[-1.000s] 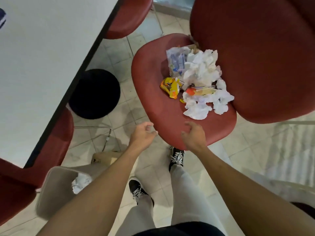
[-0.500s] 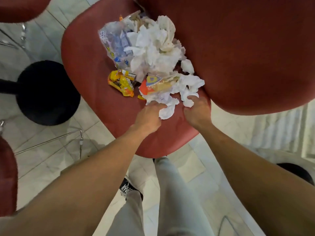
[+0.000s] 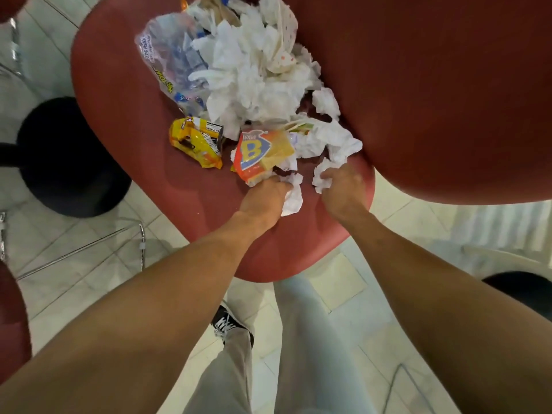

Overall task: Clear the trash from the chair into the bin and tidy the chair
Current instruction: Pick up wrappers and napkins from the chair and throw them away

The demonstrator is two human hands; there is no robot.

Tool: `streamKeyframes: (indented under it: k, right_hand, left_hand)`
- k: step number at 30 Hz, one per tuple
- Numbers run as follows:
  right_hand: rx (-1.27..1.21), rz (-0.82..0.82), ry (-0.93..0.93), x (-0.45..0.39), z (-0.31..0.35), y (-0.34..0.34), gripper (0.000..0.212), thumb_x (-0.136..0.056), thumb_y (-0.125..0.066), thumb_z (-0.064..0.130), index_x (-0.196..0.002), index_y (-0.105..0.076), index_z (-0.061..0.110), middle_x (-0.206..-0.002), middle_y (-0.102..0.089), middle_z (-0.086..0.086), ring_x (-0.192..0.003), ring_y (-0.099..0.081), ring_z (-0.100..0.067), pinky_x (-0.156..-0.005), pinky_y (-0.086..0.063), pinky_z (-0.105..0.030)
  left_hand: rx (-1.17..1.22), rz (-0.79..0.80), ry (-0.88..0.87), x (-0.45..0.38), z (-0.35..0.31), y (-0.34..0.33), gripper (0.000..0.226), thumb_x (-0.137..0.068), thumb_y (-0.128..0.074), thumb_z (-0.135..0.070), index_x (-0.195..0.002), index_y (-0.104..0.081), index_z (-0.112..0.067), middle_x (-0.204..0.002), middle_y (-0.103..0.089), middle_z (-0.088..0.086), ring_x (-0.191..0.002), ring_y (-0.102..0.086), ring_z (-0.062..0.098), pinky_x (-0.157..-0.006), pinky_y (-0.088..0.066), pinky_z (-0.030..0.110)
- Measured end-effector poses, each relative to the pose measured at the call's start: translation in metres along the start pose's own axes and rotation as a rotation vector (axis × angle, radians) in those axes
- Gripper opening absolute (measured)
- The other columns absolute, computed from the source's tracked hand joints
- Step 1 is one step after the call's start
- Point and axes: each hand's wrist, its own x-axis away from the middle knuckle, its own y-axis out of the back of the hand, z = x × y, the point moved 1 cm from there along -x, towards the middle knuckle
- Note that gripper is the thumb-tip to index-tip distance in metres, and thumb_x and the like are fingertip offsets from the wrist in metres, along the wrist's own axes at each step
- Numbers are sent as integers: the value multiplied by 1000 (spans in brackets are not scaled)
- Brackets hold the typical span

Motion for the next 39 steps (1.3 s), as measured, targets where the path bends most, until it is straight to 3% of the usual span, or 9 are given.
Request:
streamKeyframes:
  k: [5, 9, 14, 19, 25, 30, 35, 37, 39]
  right_hand:
    - [-183, -3, -53, 25, 2, 4, 33, -85, -60, 6, -114, -68, 19, -119, -64, -3, -104, -61, -21, -77, -38, -16]
    - [-244, -38, 15, 59, 18, 8, 32, -82, -63, 8, -113, -70, 16, -116, -68, -6, -105, -62, -23, -89, -44, -21]
    - [-258, -53, 134, 111, 52, 5, 31, -81, -65, 10, -111, -71, 15, -112, -67, -9, -101, -63, -24, -89, -47, -25]
    - [-261, -5, 204, 166, 92, -8, 29, -83, -68, 11, -112, -70, 14, -109, -67, -10, -99, -63, -24, -87, -47, -26]
    - [-267, 44, 264, 242, 137, -39, 29, -84, -68, 14, -113, -69, 15, -108, -66, -9, -97, -62, -23, -89, -48, -30]
    - [-209, 92, 335, 304, 169, -78, 29, -87, -66, 16, -115, -67, 13, -102, -65, -6, -88, -59, -19, -86, -47, -27]
    - [-126, 202, 410, 358, 197, -131, 28, -87, -66, 20, -114, -67, 14, -105, -67, -6, -88, -61, -17, -77, -42, -21]
    - [-90, 248, 454, 380, 209, -154, 25, -87, -66, 20, -112, -67, 14, -104, -68, -6, -85, -59, -15, -75, -41, -21]
    - [-57, 294, 478, 399, 219, -175, 24, -88, -65, 19, -111, -67, 15, -103, -68, -4, -83, -58, -13, -73, -41, -21]
  left_hand:
    - [213, -144, 91, 33, 1, 0, 35, -87, -52, -2, -116, -68, -15, -119, -61, 12, -106, -60, 31, -92, -48, 37]
    - [403, -274, 187, 72, 8, 5, 32, -83, -56, -2, -108, -72, -13, -112, -69, 11, -103, -64, 29, -91, -50, 35]
    - [579, -461, 299, 141, 29, 16, 26, -84, -59, -2, -104, -74, -9, -106, -72, 7, -99, -65, 21, -89, -43, 18]
    - [674, -580, 375, 212, 61, 14, 26, -81, -60, -1, -100, -75, -10, -100, -73, 6, -92, -65, 20, -89, -48, 23]
    - [818, -670, 502, 303, 105, -13, 23, -80, -60, -2, -94, -76, -12, -78, -64, -4, -75, -57, 12, -65, -37, 11]
    - [922, -710, 647, 376, 151, -54, 23, -81, -65, -6, -99, -75, -15, -93, -72, -3, -86, -65, 14, -78, -49, 21]
    - [995, -788, 755, 446, 192, -98, 22, -80, -65, -2, -99, -74, -7, -95, -71, 0, -87, -62, 13, -76, -42, 14]
    - [1041, -820, 853, 473, 211, -120, 21, -77, -66, -3, -94, -75, -13, -98, -73, 0, -93, -65, 16, -88, -49, 24]
    - [1107, -851, 956, 496, 228, -141, 21, -75, -67, -5, -88, -76, -18, -94, -73, -1, -93, -66, 18, -92, -51, 30]
